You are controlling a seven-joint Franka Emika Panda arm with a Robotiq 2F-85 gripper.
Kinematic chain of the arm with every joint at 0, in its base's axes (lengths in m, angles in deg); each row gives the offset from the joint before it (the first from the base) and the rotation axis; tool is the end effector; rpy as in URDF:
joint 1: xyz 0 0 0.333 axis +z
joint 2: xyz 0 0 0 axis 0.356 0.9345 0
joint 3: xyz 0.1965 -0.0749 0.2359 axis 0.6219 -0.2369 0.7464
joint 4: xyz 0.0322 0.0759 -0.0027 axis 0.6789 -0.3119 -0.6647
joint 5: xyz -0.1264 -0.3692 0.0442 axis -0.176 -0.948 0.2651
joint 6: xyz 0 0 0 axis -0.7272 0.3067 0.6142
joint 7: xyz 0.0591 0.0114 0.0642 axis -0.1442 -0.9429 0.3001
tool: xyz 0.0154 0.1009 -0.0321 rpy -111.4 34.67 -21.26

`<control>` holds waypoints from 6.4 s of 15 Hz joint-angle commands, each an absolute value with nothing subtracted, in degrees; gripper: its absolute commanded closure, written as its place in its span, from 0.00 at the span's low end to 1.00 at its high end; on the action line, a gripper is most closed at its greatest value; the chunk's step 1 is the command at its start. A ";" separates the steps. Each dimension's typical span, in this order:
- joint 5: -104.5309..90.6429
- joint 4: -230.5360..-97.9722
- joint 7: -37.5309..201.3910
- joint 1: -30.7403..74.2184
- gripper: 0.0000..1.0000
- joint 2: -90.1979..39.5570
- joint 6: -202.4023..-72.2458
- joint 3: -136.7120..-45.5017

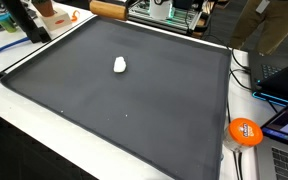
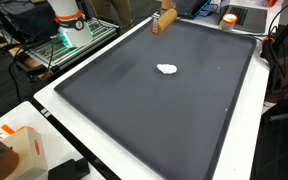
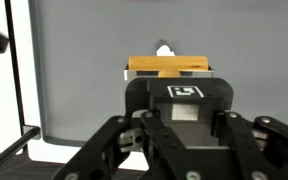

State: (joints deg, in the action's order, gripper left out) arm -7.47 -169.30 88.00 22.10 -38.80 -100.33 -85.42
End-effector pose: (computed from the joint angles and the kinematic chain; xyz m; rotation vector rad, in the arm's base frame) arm 0.5731 0.0237 0.5448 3.0791 0.1340 -0.0757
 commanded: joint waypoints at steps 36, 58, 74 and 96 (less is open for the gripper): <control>-7.08 -161.83 76.09 23.79 0.78 -32.91 -100.50 -85.03; -9.77 -163.06 79.13 24.52 0.78 -36.24 -103.63 -84.81; -12.12 -154.89 85.29 25.51 0.78 -24.14 -100.73 -83.93; -11.79 -139.24 86.05 28.29 0.78 -9.30 -92.38 -83.55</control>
